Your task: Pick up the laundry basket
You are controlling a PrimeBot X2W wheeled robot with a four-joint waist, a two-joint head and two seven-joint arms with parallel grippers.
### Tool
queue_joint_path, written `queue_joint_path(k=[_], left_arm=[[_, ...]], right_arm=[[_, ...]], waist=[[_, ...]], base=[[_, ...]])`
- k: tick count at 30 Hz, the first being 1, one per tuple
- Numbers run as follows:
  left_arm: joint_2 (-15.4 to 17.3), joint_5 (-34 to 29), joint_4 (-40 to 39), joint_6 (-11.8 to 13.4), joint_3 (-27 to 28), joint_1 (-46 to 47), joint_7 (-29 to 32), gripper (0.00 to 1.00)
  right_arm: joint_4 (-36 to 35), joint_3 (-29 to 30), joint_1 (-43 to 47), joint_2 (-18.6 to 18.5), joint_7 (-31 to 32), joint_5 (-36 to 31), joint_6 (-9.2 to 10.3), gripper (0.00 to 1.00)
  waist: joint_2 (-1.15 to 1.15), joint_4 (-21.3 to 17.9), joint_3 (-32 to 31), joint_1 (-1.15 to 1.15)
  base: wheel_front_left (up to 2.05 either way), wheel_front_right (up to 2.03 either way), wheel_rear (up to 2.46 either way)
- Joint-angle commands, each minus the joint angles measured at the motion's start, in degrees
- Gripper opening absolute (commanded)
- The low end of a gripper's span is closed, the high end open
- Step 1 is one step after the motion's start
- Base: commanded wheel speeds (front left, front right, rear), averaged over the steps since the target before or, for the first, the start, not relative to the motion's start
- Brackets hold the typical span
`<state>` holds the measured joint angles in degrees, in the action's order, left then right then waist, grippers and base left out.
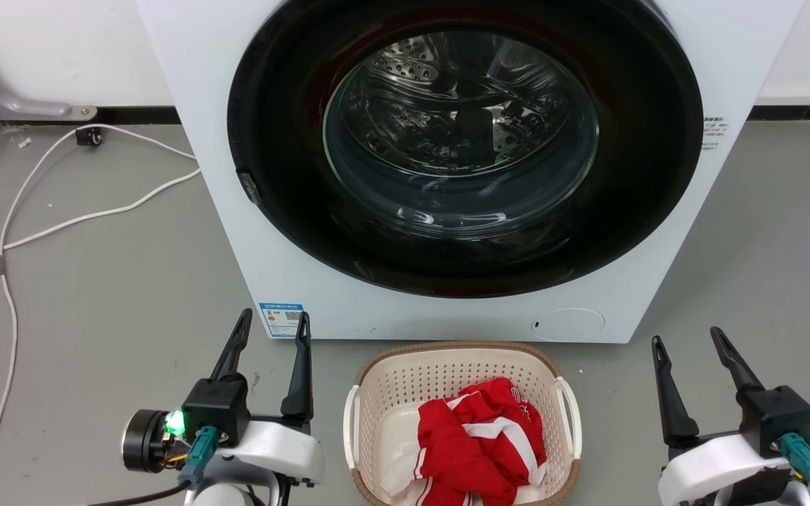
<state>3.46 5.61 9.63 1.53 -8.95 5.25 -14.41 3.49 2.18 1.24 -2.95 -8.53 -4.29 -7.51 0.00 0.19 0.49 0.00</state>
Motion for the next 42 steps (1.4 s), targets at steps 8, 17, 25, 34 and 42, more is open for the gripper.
queue_joint_path(k=[8, 17, 25, 34, 42], left_arm=[[-0.2, -1.4, 0.2, 0.2, 0.0, 0.7, -0.9, 1.0], [-0.4, -0.9, 0.7, -0.3, 0.4, 0.5, -0.8, 1.0], [-0.5, -0.7, 0.9, -0.4, 0.6, 0.6, -0.8, 1.0], [-0.6, 0.3, 1.8, -0.8, 1.2, 1.6, -0.8, 1.0], [-0.6, 1.9, 7.7, -3.4, 1.5, 8.1, -0.8, 1.0]], right_arm=[[1.0, 0.2, 0.3, 0.1, -1.2, -0.5, 0.04, 1.0], [1.8, 0.4, -0.2, 0.1, -1.4, 0.2, 0.04, 1.0], [2.2, 0.5, -0.7, 0.1, -1.6, 0.5, 0.04, 1.0], [2.4, 0.4, -2.0, 0.1, -1.4, 0.7, 0.04, 1.0], [3.9, -0.5, -6.0, 0.1, 0.3, 1.4, 0.04, 1.0]], waist=[[0.0, 0.1, 0.0, 0.0], [0.0, 0.2, 0.0, 0.0], [0.0, 0.2, 0.1, 0.0], [0.0, -0.1, 1.6, 0.0], [0.0, -0.3, 6.5, 0.0]], base=[[0.0, 0.0, 0.0], [0.0, 0.0, 0.0], [0.0, 0.0, 0.0], [0.0, 0.0, 0.0], [0.0, 0.0, 0.0]])
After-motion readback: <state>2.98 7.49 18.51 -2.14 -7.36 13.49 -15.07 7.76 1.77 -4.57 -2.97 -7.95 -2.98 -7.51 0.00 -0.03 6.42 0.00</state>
